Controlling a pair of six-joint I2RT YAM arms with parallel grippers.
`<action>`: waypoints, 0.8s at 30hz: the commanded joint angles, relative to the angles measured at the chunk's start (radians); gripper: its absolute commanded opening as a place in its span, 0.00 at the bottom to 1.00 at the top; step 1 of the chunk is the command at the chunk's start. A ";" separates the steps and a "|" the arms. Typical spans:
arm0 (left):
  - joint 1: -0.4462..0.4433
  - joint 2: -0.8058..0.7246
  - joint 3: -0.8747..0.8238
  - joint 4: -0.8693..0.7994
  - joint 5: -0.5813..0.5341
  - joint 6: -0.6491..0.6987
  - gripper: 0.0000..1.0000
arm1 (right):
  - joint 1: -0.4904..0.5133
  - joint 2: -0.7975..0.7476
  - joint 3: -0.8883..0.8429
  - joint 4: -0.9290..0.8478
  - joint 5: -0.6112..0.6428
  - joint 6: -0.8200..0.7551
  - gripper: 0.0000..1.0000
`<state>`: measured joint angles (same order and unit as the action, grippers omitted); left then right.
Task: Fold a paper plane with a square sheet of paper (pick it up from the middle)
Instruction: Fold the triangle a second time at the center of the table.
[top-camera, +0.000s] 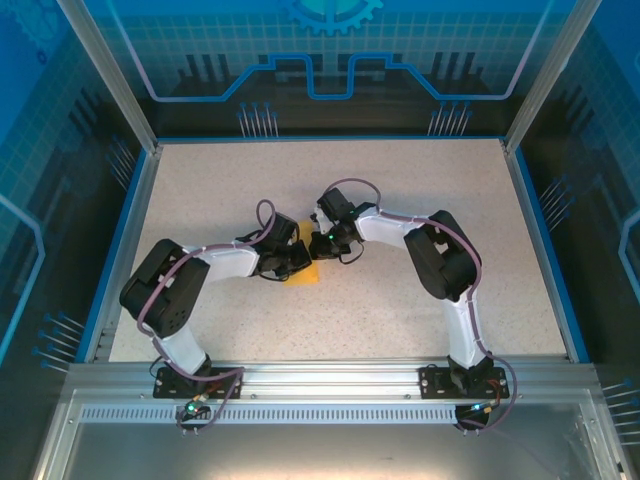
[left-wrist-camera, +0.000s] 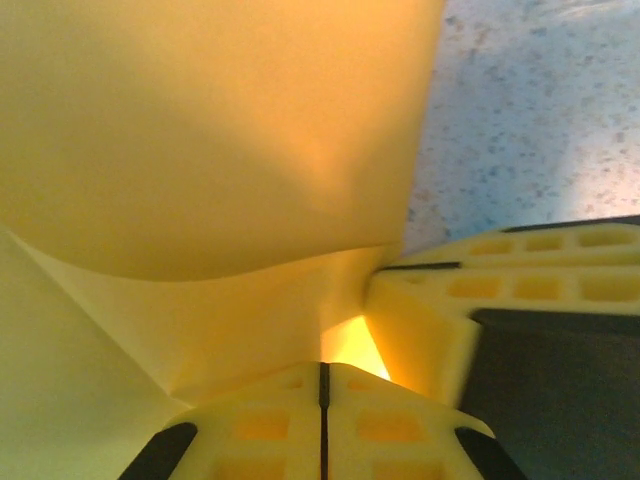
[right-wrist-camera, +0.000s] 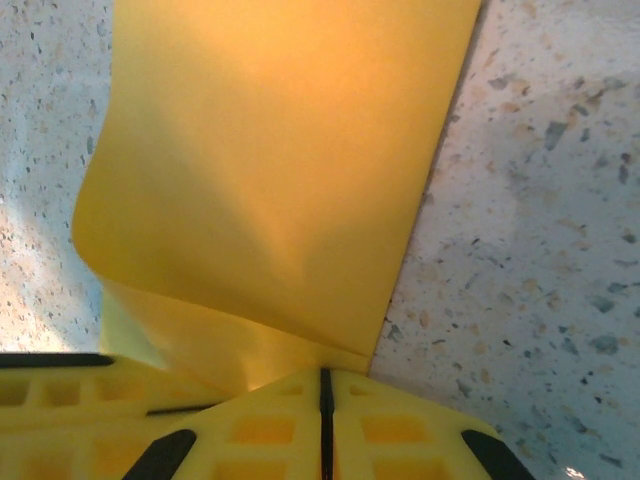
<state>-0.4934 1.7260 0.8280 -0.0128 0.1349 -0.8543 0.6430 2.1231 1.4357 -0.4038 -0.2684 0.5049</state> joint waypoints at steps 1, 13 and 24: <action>0.012 0.040 0.003 -0.008 -0.018 0.025 0.09 | 0.012 0.046 -0.009 -0.108 0.075 -0.013 0.09; 0.026 -0.064 0.017 -0.027 -0.022 0.051 0.17 | 0.009 0.046 -0.016 -0.115 0.083 -0.019 0.09; 0.049 0.042 -0.015 0.031 -0.014 0.026 0.10 | 0.009 0.055 -0.018 -0.122 0.086 -0.022 0.09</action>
<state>-0.4534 1.7367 0.8288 0.0082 0.1276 -0.8322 0.6437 2.1231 1.4422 -0.4191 -0.2501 0.4973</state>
